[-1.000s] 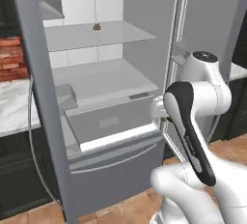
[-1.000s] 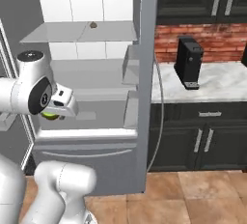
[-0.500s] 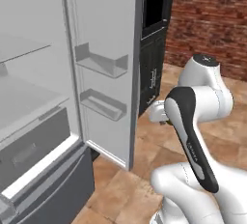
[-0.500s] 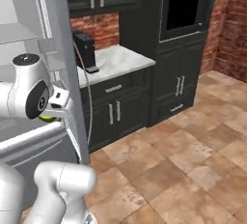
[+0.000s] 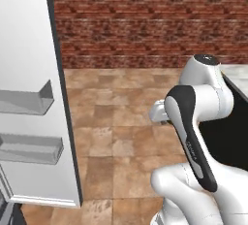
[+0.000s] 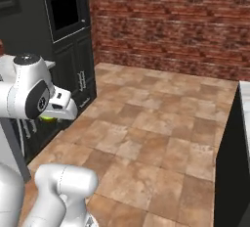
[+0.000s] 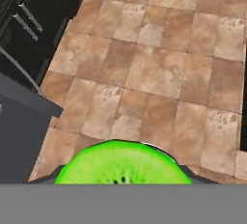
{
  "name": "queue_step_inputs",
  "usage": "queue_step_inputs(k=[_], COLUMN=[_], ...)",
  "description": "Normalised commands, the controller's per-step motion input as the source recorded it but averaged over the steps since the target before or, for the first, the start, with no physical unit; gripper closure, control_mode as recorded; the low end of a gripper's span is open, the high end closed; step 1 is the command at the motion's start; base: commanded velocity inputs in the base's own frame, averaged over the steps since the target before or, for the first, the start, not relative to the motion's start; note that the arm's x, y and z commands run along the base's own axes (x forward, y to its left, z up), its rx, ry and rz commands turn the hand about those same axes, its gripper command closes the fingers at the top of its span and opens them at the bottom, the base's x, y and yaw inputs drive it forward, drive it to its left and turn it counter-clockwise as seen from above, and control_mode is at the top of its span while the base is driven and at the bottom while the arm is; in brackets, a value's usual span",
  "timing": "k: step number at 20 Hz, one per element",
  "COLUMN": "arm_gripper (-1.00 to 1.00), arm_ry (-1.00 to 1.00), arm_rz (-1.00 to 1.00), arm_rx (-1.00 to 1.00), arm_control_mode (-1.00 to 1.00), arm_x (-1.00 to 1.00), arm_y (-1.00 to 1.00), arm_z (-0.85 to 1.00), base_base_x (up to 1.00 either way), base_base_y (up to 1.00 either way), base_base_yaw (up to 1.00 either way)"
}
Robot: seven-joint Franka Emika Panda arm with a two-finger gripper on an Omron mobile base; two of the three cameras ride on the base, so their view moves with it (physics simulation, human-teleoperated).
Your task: Pick up the kiwi and tangerine from the fridge and place one fruit on each plate on the dining counter.
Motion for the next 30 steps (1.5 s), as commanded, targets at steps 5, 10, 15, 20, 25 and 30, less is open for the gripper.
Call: queue_step_inputs(k=[5,10,15,20,25,30], arm_gripper=[1.00,1.00,1.00,1.00,1.00,1.00], arm_ry=[0.00,0.00,0.00,0.00,0.00,0.00], arm_rz=[0.00,0.00,0.00,0.00,0.00,0.00], arm_rx=[0.00,0.00,0.00,0.00,0.00,0.00], arm_control_mode=[1.00,1.00,1.00,1.00,1.00,1.00], arm_x=[0.00,0.00,0.00,0.00,0.00,0.00], arm_y=[0.00,0.00,0.00,0.00,0.00,0.00], arm_z=[0.00,0.00,0.00,0.00,0.00,0.00], base_base_x=[1.00,1.00,1.00,1.00,1.00,1.00], base_base_y=[-0.05,-0.08,0.00,0.00,0.10,0.30], base_base_yaw=[-0.25,-0.10,-0.14,-0.26,-0.30,-0.30])
